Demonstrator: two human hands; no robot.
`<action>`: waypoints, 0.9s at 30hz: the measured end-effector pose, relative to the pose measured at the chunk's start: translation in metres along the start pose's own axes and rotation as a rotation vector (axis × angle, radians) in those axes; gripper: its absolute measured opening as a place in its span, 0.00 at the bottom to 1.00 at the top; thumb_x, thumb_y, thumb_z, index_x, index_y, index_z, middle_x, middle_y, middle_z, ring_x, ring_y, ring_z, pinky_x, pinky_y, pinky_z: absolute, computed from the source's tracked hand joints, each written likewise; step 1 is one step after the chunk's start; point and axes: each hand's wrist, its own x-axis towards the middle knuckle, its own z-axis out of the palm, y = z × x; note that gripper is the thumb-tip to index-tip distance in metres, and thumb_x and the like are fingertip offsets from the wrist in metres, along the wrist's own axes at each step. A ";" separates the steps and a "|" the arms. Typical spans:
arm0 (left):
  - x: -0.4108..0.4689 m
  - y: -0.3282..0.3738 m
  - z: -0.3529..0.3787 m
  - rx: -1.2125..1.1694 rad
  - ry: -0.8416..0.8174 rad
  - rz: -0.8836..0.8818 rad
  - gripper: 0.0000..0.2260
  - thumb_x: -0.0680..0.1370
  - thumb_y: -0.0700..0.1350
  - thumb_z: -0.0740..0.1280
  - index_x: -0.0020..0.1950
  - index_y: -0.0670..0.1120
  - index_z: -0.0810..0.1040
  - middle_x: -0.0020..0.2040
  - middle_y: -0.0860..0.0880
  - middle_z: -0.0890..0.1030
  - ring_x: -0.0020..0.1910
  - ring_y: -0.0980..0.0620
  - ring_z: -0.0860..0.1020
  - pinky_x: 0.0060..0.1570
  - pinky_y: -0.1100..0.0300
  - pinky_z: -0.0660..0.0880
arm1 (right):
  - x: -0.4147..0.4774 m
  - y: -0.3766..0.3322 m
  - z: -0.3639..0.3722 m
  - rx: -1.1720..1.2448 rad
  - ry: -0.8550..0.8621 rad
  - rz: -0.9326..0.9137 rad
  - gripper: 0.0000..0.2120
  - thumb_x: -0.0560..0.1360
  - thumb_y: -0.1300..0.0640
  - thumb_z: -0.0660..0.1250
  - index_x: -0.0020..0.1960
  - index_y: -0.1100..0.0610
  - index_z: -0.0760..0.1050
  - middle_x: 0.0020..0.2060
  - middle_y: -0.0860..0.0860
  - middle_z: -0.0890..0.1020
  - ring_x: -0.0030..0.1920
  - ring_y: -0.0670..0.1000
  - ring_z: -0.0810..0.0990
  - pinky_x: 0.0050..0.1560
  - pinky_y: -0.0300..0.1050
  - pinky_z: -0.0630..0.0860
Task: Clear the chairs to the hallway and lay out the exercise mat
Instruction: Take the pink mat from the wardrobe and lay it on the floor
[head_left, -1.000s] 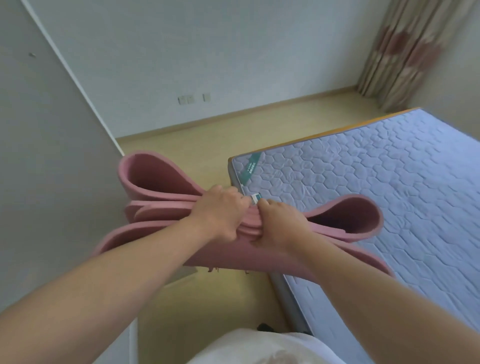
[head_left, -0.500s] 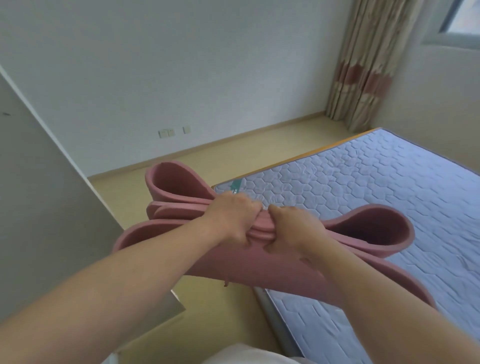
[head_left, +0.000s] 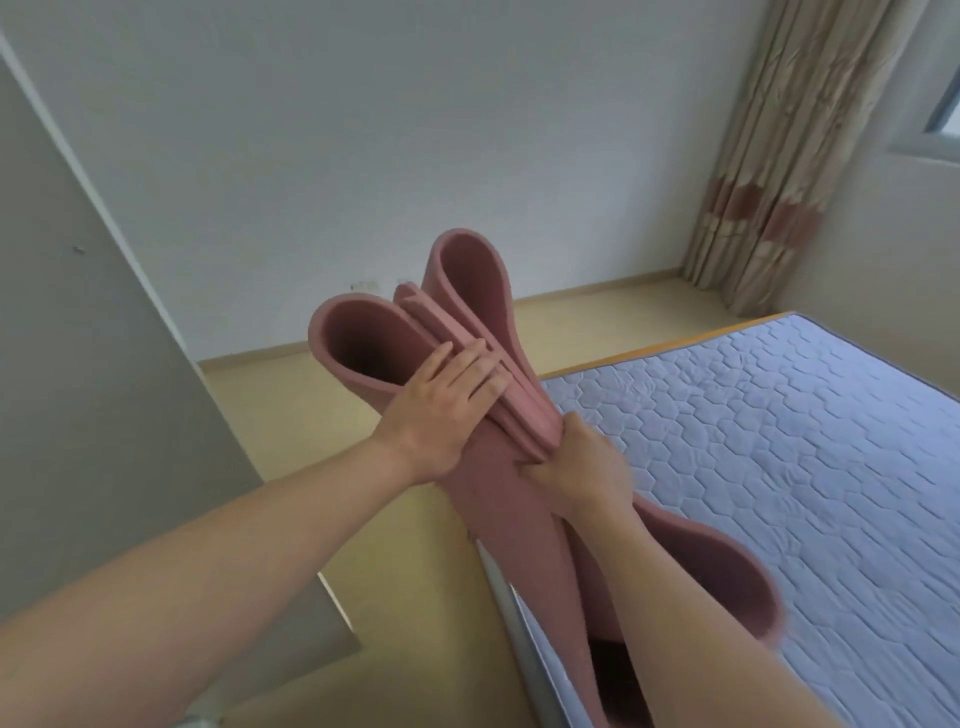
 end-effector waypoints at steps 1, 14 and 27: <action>-0.002 -0.004 0.000 -0.001 0.019 0.002 0.33 0.75 0.44 0.67 0.80 0.45 0.63 0.81 0.43 0.61 0.81 0.42 0.55 0.79 0.44 0.52 | 0.004 -0.003 0.001 0.037 0.017 0.017 0.20 0.61 0.39 0.68 0.46 0.48 0.66 0.36 0.43 0.74 0.36 0.51 0.74 0.31 0.45 0.66; -0.036 -0.117 -0.043 0.312 -0.001 0.096 0.23 0.76 0.37 0.62 0.72 0.42 0.73 0.81 0.39 0.61 0.81 0.39 0.57 0.79 0.43 0.53 | 0.059 -0.089 0.016 0.437 0.181 0.037 0.26 0.58 0.32 0.70 0.44 0.47 0.64 0.38 0.43 0.77 0.37 0.53 0.78 0.36 0.49 0.74; -0.099 -0.193 -0.067 0.648 -0.539 -0.261 0.28 0.82 0.46 0.55 0.82 0.40 0.56 0.83 0.40 0.53 0.82 0.41 0.51 0.80 0.46 0.45 | 0.070 -0.163 0.024 0.642 0.195 -0.009 0.27 0.60 0.34 0.74 0.43 0.49 0.65 0.34 0.42 0.72 0.35 0.53 0.72 0.37 0.47 0.67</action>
